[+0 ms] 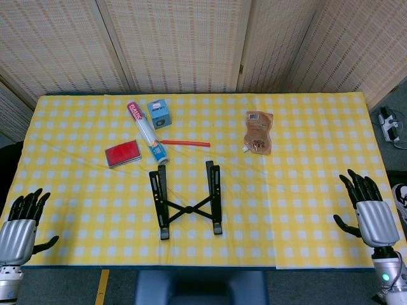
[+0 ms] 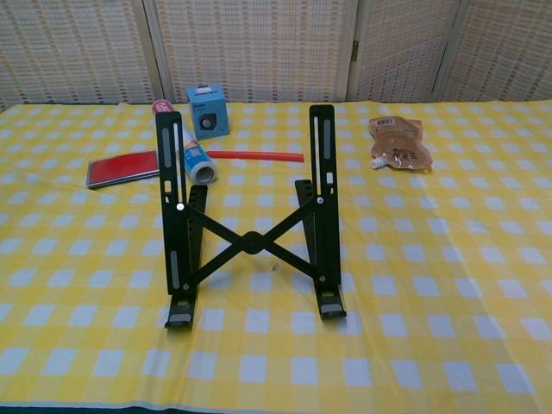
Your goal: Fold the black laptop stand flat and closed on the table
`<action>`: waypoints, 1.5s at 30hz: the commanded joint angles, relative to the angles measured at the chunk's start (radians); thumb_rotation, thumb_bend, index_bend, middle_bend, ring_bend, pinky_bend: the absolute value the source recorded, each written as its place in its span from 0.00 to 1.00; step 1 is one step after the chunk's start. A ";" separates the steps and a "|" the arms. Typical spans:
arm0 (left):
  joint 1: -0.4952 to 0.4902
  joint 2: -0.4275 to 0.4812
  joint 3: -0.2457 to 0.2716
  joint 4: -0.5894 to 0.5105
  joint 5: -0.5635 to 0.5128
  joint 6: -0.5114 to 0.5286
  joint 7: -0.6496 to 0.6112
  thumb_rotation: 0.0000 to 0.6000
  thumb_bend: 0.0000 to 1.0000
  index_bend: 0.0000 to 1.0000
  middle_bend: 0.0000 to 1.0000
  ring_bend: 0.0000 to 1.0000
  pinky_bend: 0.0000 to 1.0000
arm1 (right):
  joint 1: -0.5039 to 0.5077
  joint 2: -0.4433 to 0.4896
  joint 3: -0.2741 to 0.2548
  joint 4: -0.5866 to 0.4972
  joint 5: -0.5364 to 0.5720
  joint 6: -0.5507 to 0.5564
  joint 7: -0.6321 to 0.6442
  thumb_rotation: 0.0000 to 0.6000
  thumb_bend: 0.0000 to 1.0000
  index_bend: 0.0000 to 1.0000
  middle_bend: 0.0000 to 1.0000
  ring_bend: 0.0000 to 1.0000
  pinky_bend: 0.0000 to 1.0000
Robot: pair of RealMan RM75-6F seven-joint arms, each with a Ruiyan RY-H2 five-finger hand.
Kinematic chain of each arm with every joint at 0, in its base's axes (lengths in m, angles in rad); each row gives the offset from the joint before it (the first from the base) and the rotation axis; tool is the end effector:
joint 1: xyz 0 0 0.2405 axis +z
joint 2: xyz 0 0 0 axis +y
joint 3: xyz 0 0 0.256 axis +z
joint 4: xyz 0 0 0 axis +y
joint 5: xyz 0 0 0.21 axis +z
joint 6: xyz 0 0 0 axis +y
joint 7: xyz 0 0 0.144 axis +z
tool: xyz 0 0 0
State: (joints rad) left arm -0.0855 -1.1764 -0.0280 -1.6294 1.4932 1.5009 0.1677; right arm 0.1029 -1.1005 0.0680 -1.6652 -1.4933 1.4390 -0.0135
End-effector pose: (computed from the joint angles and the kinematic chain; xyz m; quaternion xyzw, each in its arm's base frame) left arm -0.3039 0.1759 0.1386 -0.6127 -0.3633 -0.3580 0.6037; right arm -0.3000 -0.1894 0.1567 0.5987 -0.3981 0.3927 0.5734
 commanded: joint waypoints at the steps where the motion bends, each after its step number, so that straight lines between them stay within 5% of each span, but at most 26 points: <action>1: -0.003 -0.002 -0.001 -0.002 0.002 -0.003 -0.002 1.00 0.10 0.10 0.06 0.03 0.00 | -0.003 0.000 -0.001 0.002 0.001 0.004 0.005 1.00 0.29 0.00 0.00 0.00 0.00; 9: -0.046 -0.011 -0.020 -0.010 0.013 -0.046 -0.012 1.00 0.10 0.10 0.07 0.04 0.00 | -0.007 0.003 0.001 0.008 -0.001 0.014 0.028 1.00 0.29 0.00 0.00 0.00 0.00; 15: -0.131 -0.007 -0.050 -0.047 0.015 -0.157 -0.132 1.00 0.10 0.10 0.09 0.05 0.00 | -0.006 0.016 0.003 -0.001 -0.018 0.024 0.047 1.00 0.29 0.00 0.00 0.00 0.00; 31: -0.439 -0.018 -0.126 -0.015 -0.087 -0.665 -0.749 1.00 0.10 0.00 0.13 0.10 0.00 | 0.021 0.032 -0.006 -0.033 -0.054 -0.005 0.042 1.00 0.29 0.00 0.00 0.00 0.00; 39: -0.545 -0.081 -0.176 0.062 -0.119 -0.822 -1.060 1.00 0.10 0.01 0.14 0.12 0.01 | 0.071 0.023 -0.019 -0.048 -0.081 -0.081 0.058 1.00 0.29 0.00 0.00 0.00 0.00; 45: -0.607 -0.138 -0.207 0.098 -0.108 -0.879 -1.223 1.00 0.10 0.10 0.24 0.20 0.05 | 0.125 0.013 -0.022 -0.069 -0.099 -0.154 0.074 1.00 0.29 0.00 0.00 0.00 0.00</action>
State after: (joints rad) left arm -0.6567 -1.2819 -0.2135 -1.5561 1.3848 0.6546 -0.9986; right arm 0.2149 -1.0840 0.0474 -1.7263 -1.5868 1.2999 0.0534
